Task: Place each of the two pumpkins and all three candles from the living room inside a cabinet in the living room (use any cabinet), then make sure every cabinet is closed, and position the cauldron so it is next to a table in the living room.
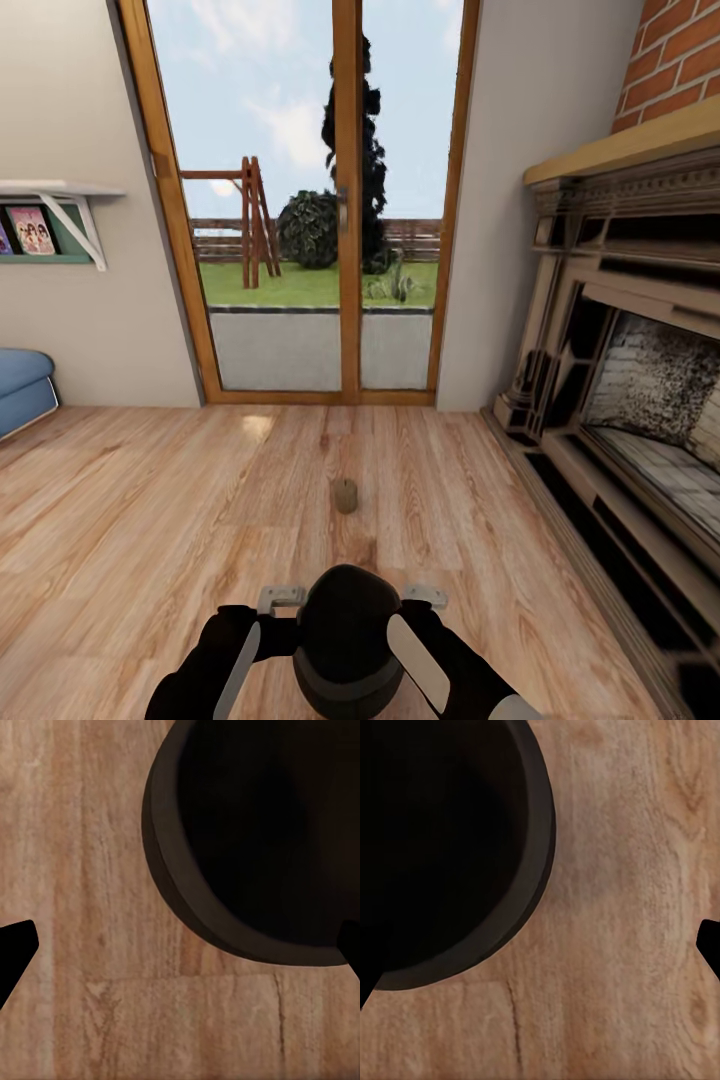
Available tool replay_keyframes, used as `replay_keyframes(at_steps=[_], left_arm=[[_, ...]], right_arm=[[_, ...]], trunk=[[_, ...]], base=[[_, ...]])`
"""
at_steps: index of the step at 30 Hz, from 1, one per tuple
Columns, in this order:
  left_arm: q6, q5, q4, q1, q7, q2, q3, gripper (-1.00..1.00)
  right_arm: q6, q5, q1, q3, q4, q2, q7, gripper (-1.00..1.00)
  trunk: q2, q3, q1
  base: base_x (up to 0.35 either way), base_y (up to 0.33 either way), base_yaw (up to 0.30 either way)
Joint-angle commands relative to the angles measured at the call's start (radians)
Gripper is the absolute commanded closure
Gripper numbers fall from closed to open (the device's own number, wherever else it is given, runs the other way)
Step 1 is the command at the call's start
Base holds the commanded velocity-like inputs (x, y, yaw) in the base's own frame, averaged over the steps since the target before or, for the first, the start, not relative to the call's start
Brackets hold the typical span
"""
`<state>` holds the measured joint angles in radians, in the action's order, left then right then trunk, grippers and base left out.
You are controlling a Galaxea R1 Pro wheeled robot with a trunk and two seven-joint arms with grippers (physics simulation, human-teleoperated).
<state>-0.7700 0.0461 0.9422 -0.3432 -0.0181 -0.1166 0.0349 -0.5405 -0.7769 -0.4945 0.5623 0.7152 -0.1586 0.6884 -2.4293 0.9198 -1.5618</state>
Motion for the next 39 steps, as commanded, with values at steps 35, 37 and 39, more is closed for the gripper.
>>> replay_keyframes(at_steps=[35, 37, 39], left_arm=[[-0.005, 0.005, 0.004, 0.0, -0.006, 0.0, 0.0, -1.0], [-0.005, 0.005, 0.004, 0.0, -0.006, 0.0, 0.0, -1.0], [-0.005, 0.005, 0.004, 0.0, -0.006, 0.0, 0.0, -1.0]], right_arm=[[-0.002, -0.007, -0.001, 0.004, 0.001, 0.001, 0.008, -1.0], [-0.002, -0.007, -0.001, 0.004, 0.001, 0.001, 0.008, -1.0], [-0.002, -0.007, -0.001, 0.004, 0.001, 0.001, 0.008, -1.0]], trunk=[[-0.029, 0.014, -0.015], [-0.029, 0.014, -0.015], [-0.029, 0.014, -0.015]], base=[[0.077, 0.0, 0.0], [0.006, 0.0, 0.0], [0.002, 0.0, 0.0]])
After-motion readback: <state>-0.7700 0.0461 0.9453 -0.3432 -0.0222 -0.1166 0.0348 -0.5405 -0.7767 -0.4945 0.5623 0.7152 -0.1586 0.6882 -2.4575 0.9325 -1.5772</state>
